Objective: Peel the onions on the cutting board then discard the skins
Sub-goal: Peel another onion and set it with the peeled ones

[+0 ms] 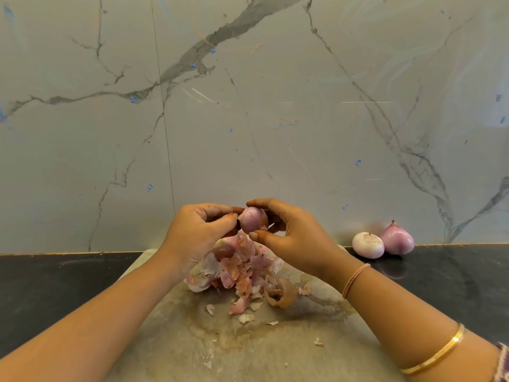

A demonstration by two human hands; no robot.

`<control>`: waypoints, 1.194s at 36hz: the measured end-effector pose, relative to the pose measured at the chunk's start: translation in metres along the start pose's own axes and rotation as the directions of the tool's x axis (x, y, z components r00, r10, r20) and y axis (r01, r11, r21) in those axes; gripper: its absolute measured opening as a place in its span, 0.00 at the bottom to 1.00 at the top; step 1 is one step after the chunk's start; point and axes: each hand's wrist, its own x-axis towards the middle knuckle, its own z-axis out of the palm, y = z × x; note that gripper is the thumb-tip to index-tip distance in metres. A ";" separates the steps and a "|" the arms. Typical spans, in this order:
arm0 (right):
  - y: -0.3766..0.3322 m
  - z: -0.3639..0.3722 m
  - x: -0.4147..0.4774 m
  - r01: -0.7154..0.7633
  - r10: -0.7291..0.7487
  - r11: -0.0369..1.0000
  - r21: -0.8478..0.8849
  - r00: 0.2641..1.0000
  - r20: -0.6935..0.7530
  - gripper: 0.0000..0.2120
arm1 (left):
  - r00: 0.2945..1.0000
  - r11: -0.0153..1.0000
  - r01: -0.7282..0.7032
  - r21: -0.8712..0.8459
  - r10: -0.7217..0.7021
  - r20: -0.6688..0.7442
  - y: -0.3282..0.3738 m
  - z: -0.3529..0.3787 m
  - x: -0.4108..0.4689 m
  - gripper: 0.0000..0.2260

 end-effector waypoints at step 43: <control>-0.004 -0.004 -0.001 0.021 -0.020 1.000 0.012 0.999 -0.041 0.19 | 0.976 0.950 -0.064 0.307 0.124 -0.181 -0.012 -0.008 0.009 0.07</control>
